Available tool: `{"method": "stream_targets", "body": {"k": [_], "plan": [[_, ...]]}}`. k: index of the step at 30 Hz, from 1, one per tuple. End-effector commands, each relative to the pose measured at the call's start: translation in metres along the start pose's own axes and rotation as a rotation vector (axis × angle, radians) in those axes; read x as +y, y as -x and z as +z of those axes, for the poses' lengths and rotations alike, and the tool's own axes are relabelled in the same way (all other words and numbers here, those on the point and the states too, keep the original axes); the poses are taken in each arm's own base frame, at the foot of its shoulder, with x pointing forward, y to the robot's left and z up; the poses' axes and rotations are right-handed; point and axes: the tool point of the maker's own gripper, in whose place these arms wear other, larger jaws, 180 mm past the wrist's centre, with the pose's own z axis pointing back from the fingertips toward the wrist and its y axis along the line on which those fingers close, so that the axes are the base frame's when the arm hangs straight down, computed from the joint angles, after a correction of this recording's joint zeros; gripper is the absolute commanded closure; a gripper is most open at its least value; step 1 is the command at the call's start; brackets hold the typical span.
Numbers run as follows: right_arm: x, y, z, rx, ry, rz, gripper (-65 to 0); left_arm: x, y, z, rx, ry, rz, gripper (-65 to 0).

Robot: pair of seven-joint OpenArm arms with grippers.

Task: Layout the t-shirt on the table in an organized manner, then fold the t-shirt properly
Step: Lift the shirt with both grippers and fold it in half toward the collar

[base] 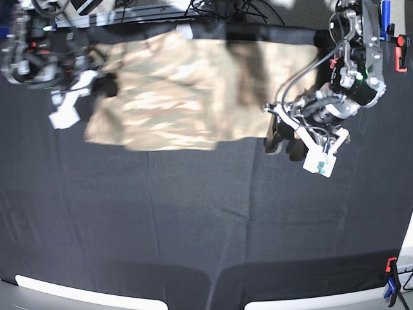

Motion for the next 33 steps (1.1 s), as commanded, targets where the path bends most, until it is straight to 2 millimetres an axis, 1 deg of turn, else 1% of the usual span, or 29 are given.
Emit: {"method": "stream_targets", "body": {"k": [1,2,4,6,9,12,14,17,21,24,25,29,31,33], "plan": [[-0.001,-0.023,0.013,-0.063,0.017,0.053,0.0,0.001,-0.012,0.002,-0.039,-0.009,-0.024,-30.1],[0.001,-0.029,0.019,-0.08,0.029,0.075,0.0,0.004,-0.011,0.002,-0.033,-0.022,-0.036,-30.1],[0.014,-0.035,0.026,-0.09,0.033,0.139,0.0,0.008,-0.007,0.003,-0.02,-0.046,-0.058,-30.1],[0.038,-0.038,0.027,-0.091,0.01,0.213,0.0,0.009,-0.005,0.003,-0.016,-0.056,-0.066,-30.1],[0.083,-0.043,0.022,-0.124,-0.045,0.279,0.0,0.009,-0.003,0.004,-0.016,-0.056,-0.064,-30.1],[0.132,-0.05,0.013,-0.165,-0.125,0.33,0.0,0.009,-0.003,0.004,-0.016,-0.056,-0.064,-30.1],[0.161,-0.05,0.005,-0.168,-0.163,0.372,0.0,0.009,-0.003,0.004,-0.016,-0.056,-0.065,-30.1],[0.194,-0.049,-0.012,-0.157,-0.21,0.405,0.0,0.015,-0.001,0.005,-0.003,-0.092,-0.1,-30.1],[0.231,-0.045,-0.038,-0.136,-0.26,0.447,0.0,0.028,0.003,0.009,0.027,-0.117,-0.143,-30.1],[0.262,-0.046,-0.051,-0.164,-0.306,0.476,0.0,0.043,0.004,0.015,0.05,-0.143,-0.188,-30.1],[0.271,-0.046,-0.055,-0.173,-0.318,0.485,0.0,0.051,0.003,0.018,0.051,-0.167,-0.19,-30.1],[0.306,-0.043,-0.065,-0.192,-0.368,0.517,0.0,0.095,-0.007,0.036,0.038,-0.287,-0.182,-30.1],[0.319,-0.042,-0.07,-0.197,-0.386,0.521,0.0,0.114,-0.013,0.047,0.019,-0.318,-0.144,-30.1],[0.328,-0.04,-0.077,-0.197,-0.389,0.522,0.0,0.126,-0.017,0.058,-0.004,-0.327,-0.095,-30.1]]}}
